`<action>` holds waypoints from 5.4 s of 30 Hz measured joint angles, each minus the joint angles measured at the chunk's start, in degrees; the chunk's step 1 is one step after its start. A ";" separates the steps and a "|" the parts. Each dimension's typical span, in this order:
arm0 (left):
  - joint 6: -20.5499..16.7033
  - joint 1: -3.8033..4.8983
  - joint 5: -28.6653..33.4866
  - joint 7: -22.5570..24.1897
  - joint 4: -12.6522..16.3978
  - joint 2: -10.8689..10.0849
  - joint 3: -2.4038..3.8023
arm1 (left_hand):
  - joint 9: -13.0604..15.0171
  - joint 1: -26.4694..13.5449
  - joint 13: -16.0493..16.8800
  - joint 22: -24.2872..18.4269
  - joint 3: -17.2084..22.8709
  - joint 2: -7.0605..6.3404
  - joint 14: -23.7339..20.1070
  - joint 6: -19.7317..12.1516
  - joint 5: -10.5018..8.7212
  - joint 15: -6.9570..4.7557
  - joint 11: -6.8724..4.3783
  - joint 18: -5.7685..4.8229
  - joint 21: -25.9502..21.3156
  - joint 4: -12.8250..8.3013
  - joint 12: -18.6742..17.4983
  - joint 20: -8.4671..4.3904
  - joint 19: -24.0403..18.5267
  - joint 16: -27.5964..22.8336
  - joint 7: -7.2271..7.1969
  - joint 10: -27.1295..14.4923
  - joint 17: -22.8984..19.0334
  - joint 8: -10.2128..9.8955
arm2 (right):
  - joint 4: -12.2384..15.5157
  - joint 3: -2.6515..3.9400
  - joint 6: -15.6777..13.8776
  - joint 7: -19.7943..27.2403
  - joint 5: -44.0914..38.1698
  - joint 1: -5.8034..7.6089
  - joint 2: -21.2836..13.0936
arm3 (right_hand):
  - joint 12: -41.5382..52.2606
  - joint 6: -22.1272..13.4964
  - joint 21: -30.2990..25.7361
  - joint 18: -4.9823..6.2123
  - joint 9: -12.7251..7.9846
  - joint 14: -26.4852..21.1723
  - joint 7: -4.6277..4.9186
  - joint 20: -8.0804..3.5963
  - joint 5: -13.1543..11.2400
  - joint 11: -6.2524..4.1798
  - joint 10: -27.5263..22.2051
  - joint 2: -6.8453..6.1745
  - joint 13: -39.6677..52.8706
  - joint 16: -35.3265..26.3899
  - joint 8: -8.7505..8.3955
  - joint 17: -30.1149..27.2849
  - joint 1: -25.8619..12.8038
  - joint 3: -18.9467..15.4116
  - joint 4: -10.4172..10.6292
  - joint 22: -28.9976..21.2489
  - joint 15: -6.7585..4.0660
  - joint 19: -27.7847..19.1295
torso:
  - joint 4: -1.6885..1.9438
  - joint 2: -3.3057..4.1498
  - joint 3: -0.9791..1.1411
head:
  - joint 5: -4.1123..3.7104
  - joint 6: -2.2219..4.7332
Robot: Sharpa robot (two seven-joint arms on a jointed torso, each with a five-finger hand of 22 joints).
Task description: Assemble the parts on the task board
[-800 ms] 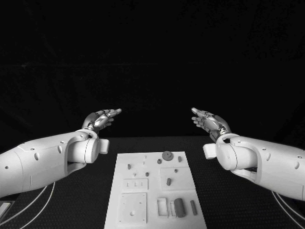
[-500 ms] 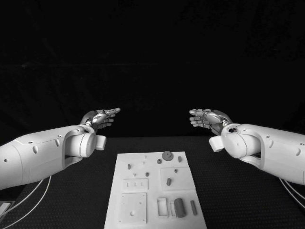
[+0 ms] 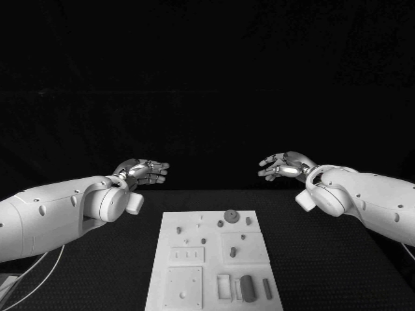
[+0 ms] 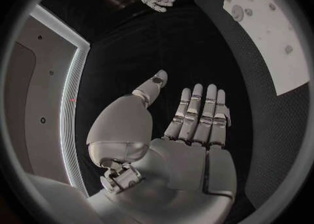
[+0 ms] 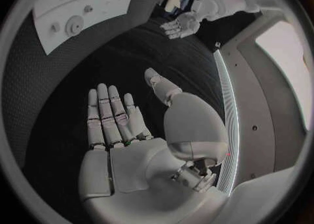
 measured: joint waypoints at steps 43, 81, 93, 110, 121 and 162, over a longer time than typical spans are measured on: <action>3.85 2.39 -6.17 2.99 17.09 -6.98 0.48 | -2.29 6.14 -1.20 -1.76 0.53 0.77 5.43 4.67 0.00 -2.02 -0.71 1.30 -0.88 -0.39 -0.46 -2.49 7.33 0.05 0.22 3.56 0.65 -0.45 | -2.22 0.10 -0.60 -8.73 -51.65 -4.27 9.76 | 52.29 13.79 39.33 2.69 -1.34 26.94 -0.89 -13.66 0.22 -11.11 13.52 -0.66 55.98 53.49 -3.00 30.03 4.27 -5.19 0.40 1.74 -14.76 34.05 | 8.29 6.78 -1.25 | -6.39 -1.67; 3.94 2.39 -6.05 2.88 15.55 -6.63 0.18 | -2.82 5.63 -1.67 -2.18 -0.21 0.82 5.63 4.46 0.00 -1.81 -0.71 1.16 -1.56 -0.28 -1.06 -2.90 7.73 -0.65 0.43 3.55 0.81 -0.90 | -3.30 0.33 0.06 -10.25 -57.35 -5.88 8.52 | 59.63 14.46 43.17 2.12 -0.75 27.73 -0.48 -13.87 0.22 -9.86 11.89 1.01 59.74 57.44 -3.82 30.82 1.98 -3.98 0.61 1.72 -14.28 33.86 | 9.26 10.32 -1.69 | -7.89 -0.70; 4.16 2.39 -5.89 2.80 15.27 -6.39 0.17 | -2.97 5.13 -1.83 -2.33 -0.36 0.86 5.63 4.46 0.00 -1.81 -0.71 0.87 -1.87 -0.13 -1.30 -2.90 8.14 -0.87 0.43 3.55 0.85 -1.12 | -3.06 0.53 -0.35 -10.31 -57.41 -5.70 8.27 | 60.13 15.20 43.67 2.07 -0.61 28.12 -0.78 -14.17 0.22 -9.65 12.11 3.46 59.63 57.76 -3.83 30.80 0.92 -3.12 0.22 1.71 -14.66 33.95 | 9.39 10.77 -1.76 | -8.20 -0.70; 4.54 2.39 -5.79 2.70 14.93 -6.36 0.18 | -3.24 4.93 -2.00 -2.55 -0.20 1.06 5.63 4.46 0.00 -1.81 -0.50 0.87 -2.34 -0.30 -1.52 -2.90 8.14 -1.32 0.43 3.34 0.90 -1.33 | -2.53 0.76 -0.65 -10.35 -57.39 -5.50 7.56 | 60.52 16.14 44.15 0.70 -0.25 28.75 -1.35 -15.38 0.22 -9.89 12.75 3.95 59.64 58.20 -3.64 31.08 0.88 -3.11 0.21 1.71 -15.29 34.94 | 9.33 11.25 -1.79 | -8.21 -0.32; 4.83 2.39 -5.76 2.67 14.71 -6.15 0.16 | -3.29 4.93 -2.05 -2.60 0.11 1.06 5.63 4.46 0.00 -1.81 -0.50 0.86 -2.37 -0.28 -1.52 -2.90 8.13 -1.32 0.43 3.34 0.90 -1.33 | -2.04 0.79 -1.36 -10.24 -57.28 -5.53 7.10 | 60.80 16.31 44.38 0.51 -0.26 29.14 -1.32 -15.59 0.22 -9.89 13.17 2.35 59.48 58.43 -3.85 31.20 -0.72 -3.11 0.21 1.70 -14.90 35.17 | 9.36 11.46 -1.81 | -8.28 -0.10; 4.86 2.39 -5.71 2.70 14.60 -6.28 0.15 | -3.39 4.93 -2.09 -2.70 0.27 1.07 5.83 4.67 0.00 -2.02 -0.51 0.44 -2.66 -0.12 -1.52 -3.10 8.34 -1.54 0.63 3.34 1.06 -1.33 | -0.84 1.09 -3.13 -10.22 -57.74 -5.88 6.06 | 61.08 18.37 44.82 0.32 0.39 29.34 -3.37 -15.78 0.22 -10.72 13.99 3.81 58.70 58.88 -2.82 30.13 2.26 -1.61 -0.02 1.70 -15.53 34.96 | 9.34 11.92 -1.85 | -8.54 -0.09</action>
